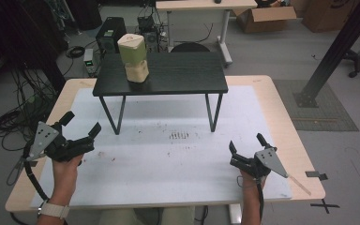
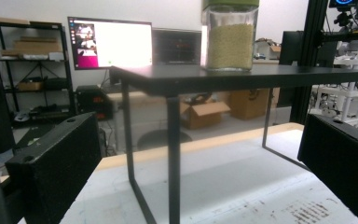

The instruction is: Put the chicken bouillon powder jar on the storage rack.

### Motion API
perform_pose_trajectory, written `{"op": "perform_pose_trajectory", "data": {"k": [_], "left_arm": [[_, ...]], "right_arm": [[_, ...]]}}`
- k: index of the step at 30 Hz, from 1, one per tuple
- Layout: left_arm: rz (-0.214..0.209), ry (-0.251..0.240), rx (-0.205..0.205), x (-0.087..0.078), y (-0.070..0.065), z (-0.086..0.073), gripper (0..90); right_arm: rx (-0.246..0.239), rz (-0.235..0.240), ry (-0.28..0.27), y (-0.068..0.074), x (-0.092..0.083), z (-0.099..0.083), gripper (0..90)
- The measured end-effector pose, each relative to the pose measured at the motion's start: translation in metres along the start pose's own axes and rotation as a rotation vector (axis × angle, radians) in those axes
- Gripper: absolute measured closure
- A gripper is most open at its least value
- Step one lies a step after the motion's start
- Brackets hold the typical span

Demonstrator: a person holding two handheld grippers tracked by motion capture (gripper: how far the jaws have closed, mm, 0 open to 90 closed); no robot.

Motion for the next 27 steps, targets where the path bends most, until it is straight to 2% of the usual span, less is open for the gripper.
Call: {"op": "perform_pose_trajectory", "data": {"k": [9, 14, 19, 27], "left_arm": [[0.023, 0.017, -0.006, -0.008, 0.01, -0.027, 0.2], [0.042, 0.069, 0.005, -0.012, 0.015, -0.047, 0.2], [0.051, 0.06, -0.016, -0.015, 0.019, -0.06, 0.2], [0.066, 0.081, -0.017, -0.021, 0.026, -0.079, 0.2]], "right_arm": [[-0.002, 0.001, 0.001, 0.0, 0.0, 0.0, 0.0], [-0.004, 0.001, 0.001, 0.0, 0.0, 0.0, 0.0], [-0.005, 0.001, -0.001, 0.001, 0.0, 0.0, 0.0], [-0.005, 0.001, 0.003, 0.001, 0.0, 0.0, 0.0]]}}
Point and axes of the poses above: each handheld gripper's, and its own axes: x roughly forward along the jaws, z roughly out of its top, y roughly to its left, the point moved 9 cm from there along x, roughly forward along the jaws, and after that the axes turned 8 degrees about -y, right-handed, at the moved point
